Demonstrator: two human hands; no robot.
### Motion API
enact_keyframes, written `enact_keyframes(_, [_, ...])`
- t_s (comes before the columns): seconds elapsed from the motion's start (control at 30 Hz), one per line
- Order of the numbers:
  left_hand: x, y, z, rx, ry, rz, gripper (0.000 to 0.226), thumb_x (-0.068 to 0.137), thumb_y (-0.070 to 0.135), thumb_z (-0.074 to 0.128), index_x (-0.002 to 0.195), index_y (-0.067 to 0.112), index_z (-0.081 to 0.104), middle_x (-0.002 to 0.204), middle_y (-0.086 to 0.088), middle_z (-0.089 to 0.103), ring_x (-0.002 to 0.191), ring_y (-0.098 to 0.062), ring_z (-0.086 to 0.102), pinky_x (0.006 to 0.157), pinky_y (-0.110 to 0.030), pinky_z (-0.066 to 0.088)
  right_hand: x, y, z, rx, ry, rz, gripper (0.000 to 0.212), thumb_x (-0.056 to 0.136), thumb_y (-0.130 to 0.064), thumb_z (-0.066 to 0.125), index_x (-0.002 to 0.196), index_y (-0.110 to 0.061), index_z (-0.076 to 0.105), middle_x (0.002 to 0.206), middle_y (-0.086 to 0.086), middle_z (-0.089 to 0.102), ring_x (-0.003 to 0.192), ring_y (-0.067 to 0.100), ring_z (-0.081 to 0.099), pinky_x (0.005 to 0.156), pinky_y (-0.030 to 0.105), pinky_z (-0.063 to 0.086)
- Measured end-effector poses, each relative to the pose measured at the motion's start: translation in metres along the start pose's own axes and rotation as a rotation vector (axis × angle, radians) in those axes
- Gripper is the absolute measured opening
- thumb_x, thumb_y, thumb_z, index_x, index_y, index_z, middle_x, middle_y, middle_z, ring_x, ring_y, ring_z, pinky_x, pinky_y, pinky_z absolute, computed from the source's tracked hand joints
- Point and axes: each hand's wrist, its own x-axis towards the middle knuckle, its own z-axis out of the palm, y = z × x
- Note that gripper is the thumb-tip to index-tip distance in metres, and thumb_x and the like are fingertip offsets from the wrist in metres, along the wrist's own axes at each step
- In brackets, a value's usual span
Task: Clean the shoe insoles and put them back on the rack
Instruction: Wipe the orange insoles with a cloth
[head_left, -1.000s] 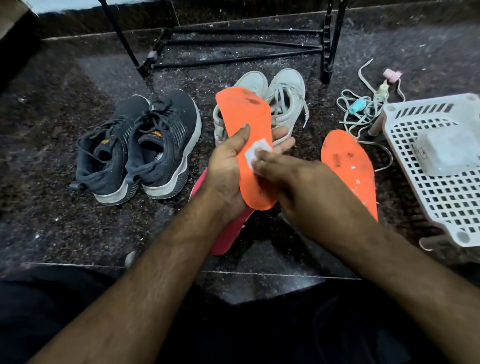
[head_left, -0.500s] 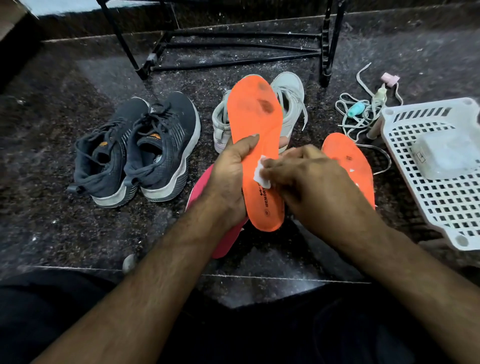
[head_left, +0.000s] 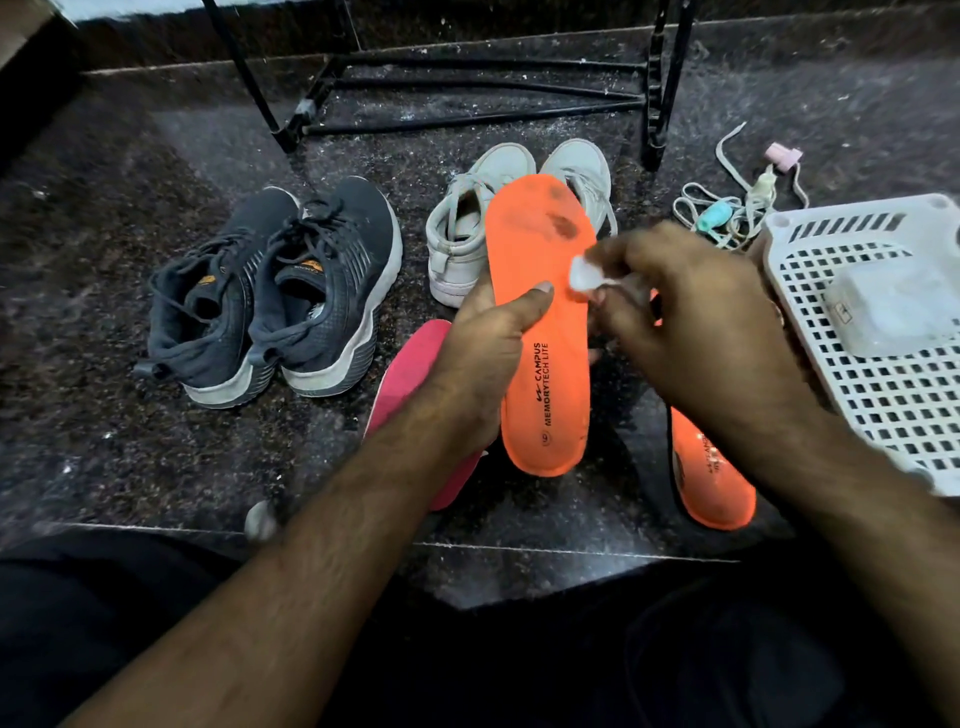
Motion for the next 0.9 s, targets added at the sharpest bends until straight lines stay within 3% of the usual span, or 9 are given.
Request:
enact_keyframes(0.13, [0.003,-0.004,-0.004,0.064,0.082,0.051,0.028,0.1,0.006,0.054,0.128,0.005,0.058,0.085,-0.008,0.072,0.064,-0.02,0.066,0.063,-0.034,0.057,-0.004,-0.005,0.018,-0.109,-0.149,-0.022,0.021,0.078,-0.013,0.07,0.096,-0.021,0.077,0.085,0.007,0.063,0.082,0.032,0.064,0.07,0.036,0.05])
enact_keyframes(0.23, [0.002,-0.003,-0.004,0.055,0.112,0.063,0.03,0.102,0.005,0.051,0.132,0.001,0.054,0.098,-0.019,0.073,0.07,-0.024,0.07,0.067,-0.037,0.06,-0.008,-0.012,0.018,-0.086,-0.286,-0.021,0.021,0.075,-0.017,0.069,0.093,-0.025,0.078,0.084,0.004,0.067,0.083,0.032,0.065,0.073,0.042,0.054])
enact_keyframes(0.3, [0.002,-0.003,-0.003,0.002,0.082,0.049,0.032,0.103,0.004,0.048,0.134,-0.001,0.05,0.112,-0.03,0.069,0.081,-0.032,0.073,0.074,-0.045,0.062,-0.011,-0.014,0.012,-0.028,-0.362,-0.006,0.023,0.074,-0.019,0.068,0.092,-0.028,0.078,0.086,-0.002,0.071,0.084,0.023,0.067,0.077,0.036,0.054])
enact_keyframes(0.37, [0.005,-0.005,-0.004,0.029,0.073,0.069,0.032,0.102,0.004,0.05,0.134,0.001,0.051,0.108,-0.025,0.072,0.084,-0.032,0.073,0.077,-0.046,0.062,-0.01,-0.013,0.004,-0.005,-0.286,0.008,0.022,0.076,-0.015,0.068,0.092,-0.027,0.078,0.086,-0.003,0.07,0.082,0.019,0.065,0.077,0.028,0.049])
enact_keyframes(0.5, [0.005,-0.009,-0.004,0.134,0.047,0.094,0.029,0.101,0.007,0.055,0.129,0.007,0.056,0.093,-0.011,0.071,0.067,-0.019,0.066,0.064,-0.032,0.056,-0.001,-0.008,-0.001,-0.057,-0.029,0.016,0.02,0.081,-0.011,0.067,0.098,-0.018,0.075,0.087,0.001,0.063,0.082,0.022,0.062,0.076,0.027,0.04])
enact_keyframes(0.67, [0.003,-0.01,-0.006,0.067,0.094,0.059,0.023,0.101,0.007,0.054,0.123,0.006,0.059,0.082,-0.009,0.07,0.058,-0.018,0.064,0.059,-0.03,0.054,-0.006,-0.016,0.018,-0.152,-0.208,-0.029,0.02,0.078,-0.016,0.064,0.092,-0.019,0.078,0.079,0.007,0.057,0.076,0.036,0.062,0.065,0.038,0.05])
enact_keyframes(0.77, [0.003,-0.009,-0.006,0.02,0.109,0.038,0.019,0.102,0.003,0.049,0.119,0.003,0.059,0.086,-0.016,0.074,0.067,-0.024,0.072,0.064,-0.037,0.062,-0.015,-0.025,0.018,-0.135,-0.326,0.016,0.023,0.076,-0.017,0.068,0.095,-0.024,0.079,0.088,0.006,0.068,0.084,0.034,0.065,0.075,0.043,0.054])
enact_keyframes(0.83, [0.004,-0.009,-0.005,-0.026,0.062,0.027,0.027,0.104,0.004,0.045,0.129,-0.002,0.053,0.104,-0.028,0.072,0.086,-0.035,0.074,0.083,-0.05,0.061,-0.018,-0.024,0.016,-0.075,-0.458,0.054,0.023,0.075,-0.017,0.071,0.094,-0.028,0.08,0.091,-0.002,0.074,0.087,0.022,0.068,0.083,0.03,0.053])
enact_keyframes(0.9, [0.003,-0.008,-0.003,-0.007,0.027,0.03,0.032,0.105,0.005,0.043,0.137,0.0,0.047,0.112,-0.031,0.069,0.091,-0.039,0.073,0.089,-0.059,0.056,-0.017,-0.022,0.009,0.027,-0.637,0.112,0.018,0.076,-0.018,0.074,0.087,-0.032,0.079,0.085,-0.011,0.075,0.079,0.005,0.067,0.076,0.015,0.048])
